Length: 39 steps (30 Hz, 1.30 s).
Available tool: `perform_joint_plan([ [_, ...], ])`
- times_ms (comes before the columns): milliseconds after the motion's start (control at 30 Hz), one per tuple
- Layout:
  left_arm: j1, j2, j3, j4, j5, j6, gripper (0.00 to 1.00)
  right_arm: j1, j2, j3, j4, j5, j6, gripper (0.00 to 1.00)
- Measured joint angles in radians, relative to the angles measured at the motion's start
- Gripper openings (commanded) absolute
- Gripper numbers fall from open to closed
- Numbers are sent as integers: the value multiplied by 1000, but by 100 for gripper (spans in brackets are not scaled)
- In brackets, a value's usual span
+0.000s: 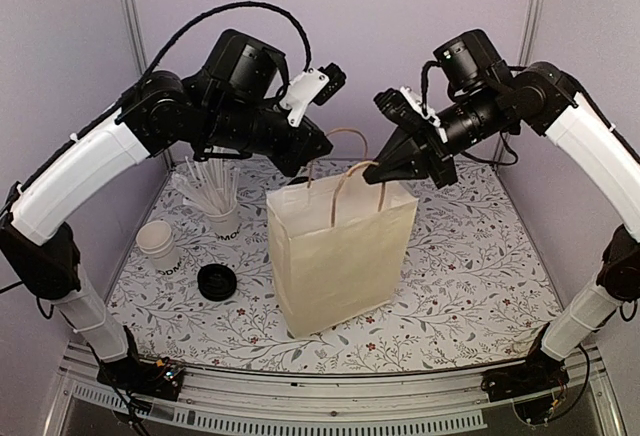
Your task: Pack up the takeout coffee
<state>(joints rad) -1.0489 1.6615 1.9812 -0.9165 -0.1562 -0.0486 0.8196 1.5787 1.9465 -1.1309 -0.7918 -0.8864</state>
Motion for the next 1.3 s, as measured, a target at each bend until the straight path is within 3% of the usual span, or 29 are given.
perform_joint_plan([
  [233,0,36,150,34,14,40,0,1,-2,163,55,-6,53,0],
  [467,2,95,252,45,18,84,0,2,-1,195,78,-15,85,0],
  [1300,19,117,208,73,18,120,0,3,-2,152,85,29,91,0],
])
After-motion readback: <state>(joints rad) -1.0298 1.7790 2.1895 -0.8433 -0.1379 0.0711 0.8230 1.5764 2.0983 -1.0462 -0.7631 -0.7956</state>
